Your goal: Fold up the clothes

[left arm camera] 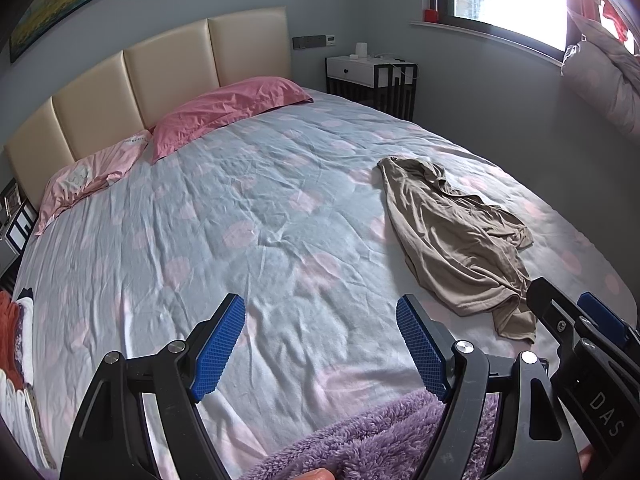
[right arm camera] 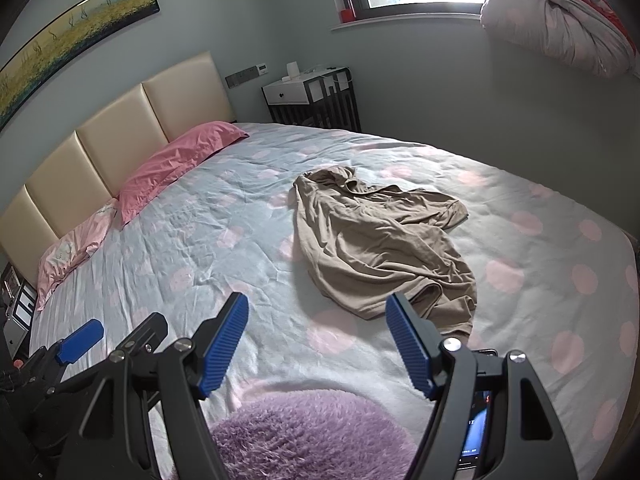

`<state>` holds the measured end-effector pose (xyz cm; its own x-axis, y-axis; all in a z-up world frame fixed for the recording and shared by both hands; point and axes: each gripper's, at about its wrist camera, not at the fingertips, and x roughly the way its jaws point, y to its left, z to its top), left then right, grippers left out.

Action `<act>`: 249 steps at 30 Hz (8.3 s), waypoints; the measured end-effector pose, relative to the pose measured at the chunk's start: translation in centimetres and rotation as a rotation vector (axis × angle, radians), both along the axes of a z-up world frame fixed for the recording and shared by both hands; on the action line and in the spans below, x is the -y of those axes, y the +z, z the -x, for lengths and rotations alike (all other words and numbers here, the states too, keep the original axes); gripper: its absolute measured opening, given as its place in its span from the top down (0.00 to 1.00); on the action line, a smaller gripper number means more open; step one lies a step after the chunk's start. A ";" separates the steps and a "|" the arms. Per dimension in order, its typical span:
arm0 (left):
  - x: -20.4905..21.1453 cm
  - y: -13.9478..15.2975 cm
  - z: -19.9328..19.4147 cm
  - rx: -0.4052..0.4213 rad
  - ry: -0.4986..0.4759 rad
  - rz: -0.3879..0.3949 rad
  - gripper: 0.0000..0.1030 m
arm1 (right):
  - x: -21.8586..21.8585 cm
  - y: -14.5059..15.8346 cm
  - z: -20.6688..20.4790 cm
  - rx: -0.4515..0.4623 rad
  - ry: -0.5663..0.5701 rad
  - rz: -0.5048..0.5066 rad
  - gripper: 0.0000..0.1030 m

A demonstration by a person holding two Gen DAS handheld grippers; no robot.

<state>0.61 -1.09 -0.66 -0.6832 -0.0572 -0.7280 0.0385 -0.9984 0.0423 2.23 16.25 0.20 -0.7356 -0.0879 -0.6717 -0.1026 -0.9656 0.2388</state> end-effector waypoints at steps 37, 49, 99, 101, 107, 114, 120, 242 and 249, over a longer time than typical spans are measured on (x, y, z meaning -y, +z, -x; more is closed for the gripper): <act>13.6 -9.5 7.7 0.251 0.217 0.020 0.23 | -11.4 -13.6 24.8 0.411 0.276 -0.217 0.30; 15.2 -13.1 9.8 0.325 0.231 0.009 0.23 | -12.2 -20.4 28.5 0.554 0.264 -0.193 0.33; 33.8 -9.7 -10.9 0.129 0.529 -0.221 0.23 | 32.6 -9.8 3.1 0.333 1.085 0.185 0.52; 32.9 -10.3 -10.2 0.135 0.495 -0.240 0.23 | 30.2 -9.8 4.2 0.318 1.020 0.268 0.38; 29.1 -10.8 -7.7 0.122 0.357 -0.261 0.23 | 25.5 -12.2 7.9 0.307 0.738 0.161 0.34; 26.1 -12.8 -5.1 0.171 0.295 -0.319 0.23 | 24.1 -18.1 10.2 0.495 0.618 0.205 0.35; 24.3 -13.3 -4.4 0.157 0.245 -0.331 0.23 | 24.8 -20.9 10.9 0.570 0.585 0.190 0.47; 34.7 -11.6 -6.7 0.135 0.452 0.192 0.62 | 31.3 -17.4 8.6 0.360 0.946 0.354 0.96; 30.7 -11.3 -7.1 0.082 0.261 0.218 0.57 | 31.7 -17.8 8.1 0.361 0.971 0.336 0.95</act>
<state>7.68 -31.82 -11.98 -0.5646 -0.3827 -0.7313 0.2793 -0.9223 0.2670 -5.89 -15.49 -17.63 -0.0173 -0.7449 -0.6669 0.5522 -0.5632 0.6147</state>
